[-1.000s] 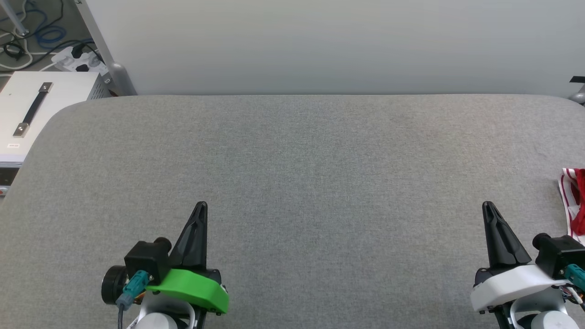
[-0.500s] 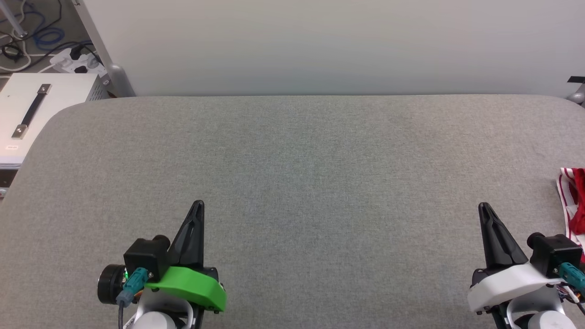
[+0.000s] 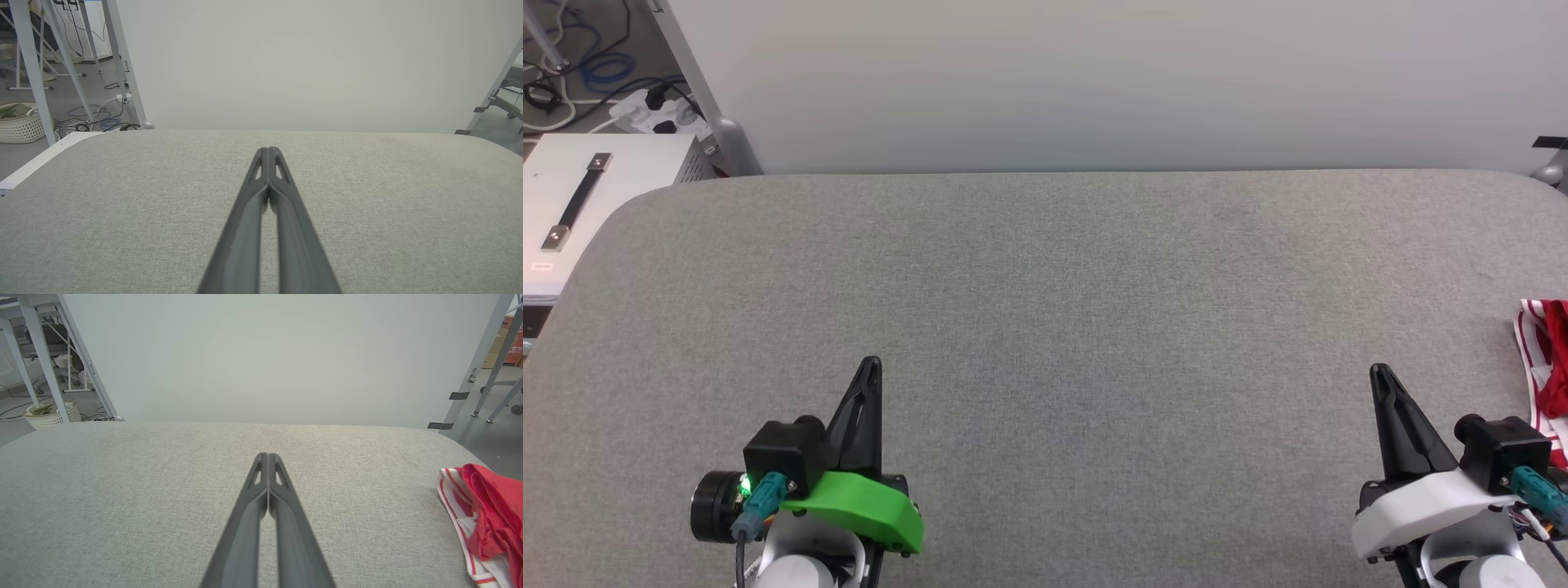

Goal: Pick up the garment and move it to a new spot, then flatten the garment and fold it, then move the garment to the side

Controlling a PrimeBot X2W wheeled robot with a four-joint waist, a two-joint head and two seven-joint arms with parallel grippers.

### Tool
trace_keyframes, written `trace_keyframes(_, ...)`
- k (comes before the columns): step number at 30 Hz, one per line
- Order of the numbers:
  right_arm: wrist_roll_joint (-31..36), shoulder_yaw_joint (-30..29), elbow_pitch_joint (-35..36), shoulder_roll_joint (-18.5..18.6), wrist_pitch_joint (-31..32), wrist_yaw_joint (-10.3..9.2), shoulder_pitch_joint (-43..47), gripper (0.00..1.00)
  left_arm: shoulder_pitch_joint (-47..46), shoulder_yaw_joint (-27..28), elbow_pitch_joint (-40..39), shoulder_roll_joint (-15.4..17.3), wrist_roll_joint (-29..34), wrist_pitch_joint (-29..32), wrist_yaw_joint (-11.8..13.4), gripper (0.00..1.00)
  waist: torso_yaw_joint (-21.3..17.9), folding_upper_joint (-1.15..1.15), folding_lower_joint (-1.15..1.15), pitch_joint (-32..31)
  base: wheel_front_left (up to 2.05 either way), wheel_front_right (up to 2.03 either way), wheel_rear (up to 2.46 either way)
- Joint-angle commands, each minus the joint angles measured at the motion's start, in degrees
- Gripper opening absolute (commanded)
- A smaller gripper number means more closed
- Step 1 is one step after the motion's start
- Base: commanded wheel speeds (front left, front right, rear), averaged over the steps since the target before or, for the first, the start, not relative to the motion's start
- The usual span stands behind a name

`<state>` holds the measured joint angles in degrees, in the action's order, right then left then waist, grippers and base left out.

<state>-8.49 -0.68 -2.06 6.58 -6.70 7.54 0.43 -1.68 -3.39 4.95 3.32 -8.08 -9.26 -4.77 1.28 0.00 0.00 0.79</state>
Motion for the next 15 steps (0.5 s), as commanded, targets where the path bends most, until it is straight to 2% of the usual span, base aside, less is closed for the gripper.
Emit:
trace_keyframes(1, 0.8, 0.2, 0.4, -0.3, 0.4, -0.02, -0.2, 0.0, 0.6, 0.2, -0.4, -0.2, 0.7, 0.3, 0.5, 0.0, 0.0, 0.0, 0.0, 0.0, 0.0, 0.0, 0.0)
trace_keyframes(15, 2.2, 0.2, 0.7, -0.9, 1.5, -0.03, -0.2, 0.0, 0.8, 0.8, -1.2, -0.2, 2.0, 1.9, 1.2, 0.0, -0.2, 0.0, 0.0, -0.2, 0.0, 0.0, 0.0)
